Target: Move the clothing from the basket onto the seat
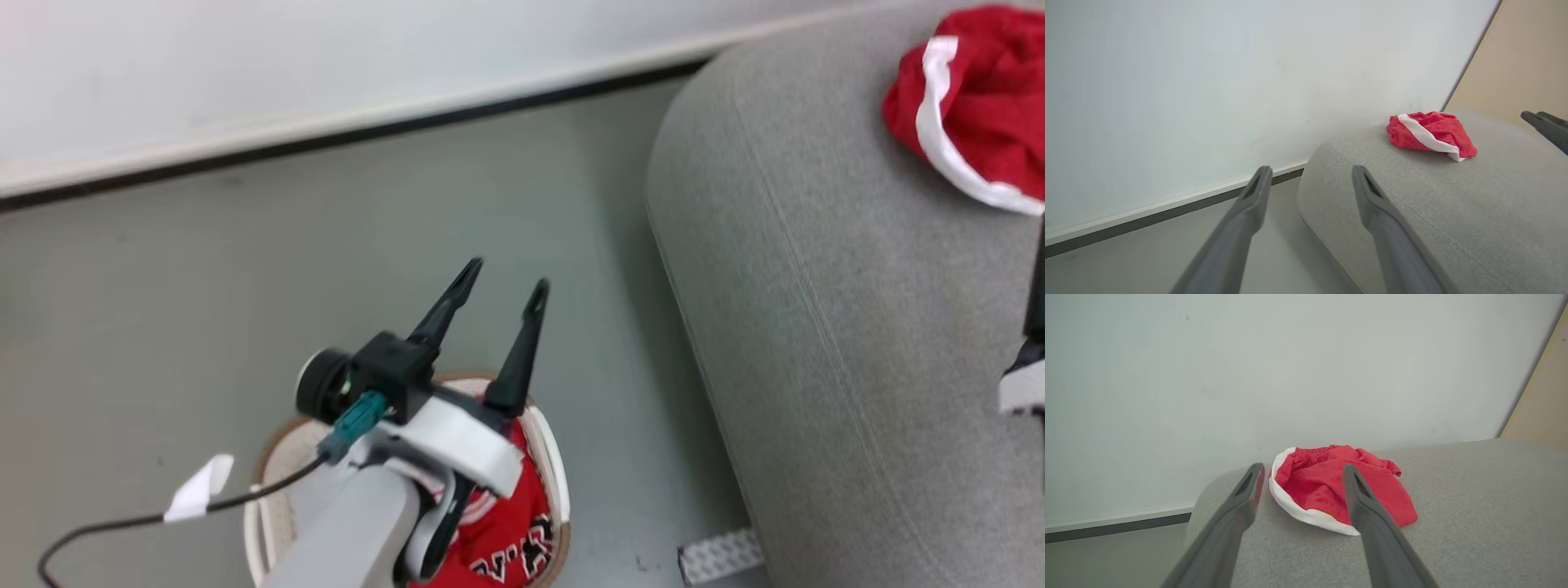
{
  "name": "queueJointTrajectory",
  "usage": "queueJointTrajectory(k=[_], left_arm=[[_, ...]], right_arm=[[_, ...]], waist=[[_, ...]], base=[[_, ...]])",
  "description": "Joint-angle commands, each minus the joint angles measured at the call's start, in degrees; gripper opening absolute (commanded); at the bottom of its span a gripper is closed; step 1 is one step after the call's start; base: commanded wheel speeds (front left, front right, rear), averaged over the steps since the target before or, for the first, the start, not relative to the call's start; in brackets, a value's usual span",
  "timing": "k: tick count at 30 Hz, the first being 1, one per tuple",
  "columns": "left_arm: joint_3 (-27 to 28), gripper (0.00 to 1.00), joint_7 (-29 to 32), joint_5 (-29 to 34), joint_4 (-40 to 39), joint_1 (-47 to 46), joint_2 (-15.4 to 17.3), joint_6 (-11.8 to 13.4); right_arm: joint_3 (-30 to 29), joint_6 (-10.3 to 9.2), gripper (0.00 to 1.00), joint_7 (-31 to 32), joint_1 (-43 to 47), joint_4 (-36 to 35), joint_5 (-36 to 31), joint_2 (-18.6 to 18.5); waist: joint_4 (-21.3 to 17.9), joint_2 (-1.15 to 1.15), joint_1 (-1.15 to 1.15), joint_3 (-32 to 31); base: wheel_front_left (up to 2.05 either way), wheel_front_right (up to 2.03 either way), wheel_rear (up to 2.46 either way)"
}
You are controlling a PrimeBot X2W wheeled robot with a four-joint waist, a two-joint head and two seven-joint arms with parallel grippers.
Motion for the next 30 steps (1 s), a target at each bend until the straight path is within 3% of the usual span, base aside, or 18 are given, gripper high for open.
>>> queueJointTrajectory(k=[1, 9, 16, 23, 30], left_arm=[[0.7, 1.00, -0.8, -0.9, 0.3, 1.9, 0.8, 0.6], [4.3, 1.00, -3.7, -2.6, 2.7, 10.2, 2.4, 3.0], [8.3, 1.00, -4.1, -3.3, 3.0, 17.6, 3.8, 4.3], [13.3, 1.00, -4.1, -1.3, 0.6, 24.6, 3.1, 4.9], [17.1, 1.00, -4.1, 0.3, -0.3, 28.8, 2.1, 3.9]], right_arm=[[0.1, -0.12, 1.00, 0.0, 2.6, -1.3, -0.5, 0.9], [3.0, -0.12, 1.00, 0.0, 13.1, -7.6, -3.4, 5.4], [6.5, -0.13, 1.00, 0.0, 20.0, -7.8, -4.2, 8.3], [8.5, -0.12, 1.00, 0.0, 25.4, -6.7, -4.4, 9.8], [9.0, -0.12, 1.00, 0.0, 27.6, -6.5, -4.7, 10.9]], waist=[[3.1, 0.00, 0.01, -5.1], [6.8, 0.00, 0.01, -13.4], [8.9, 0.00, 0.01, -18.0], [10.6, 0.00, 0.01, -21.3], [10.9, 0.00, 0.01, -22.5]], base=[[0.00, 0.00, 0.00], [0.00, 0.00, 0.00], [0.00, 0.00, 0.00], [0.00, 0.00, 0.00], [0.00, 0.00, 0.00]])
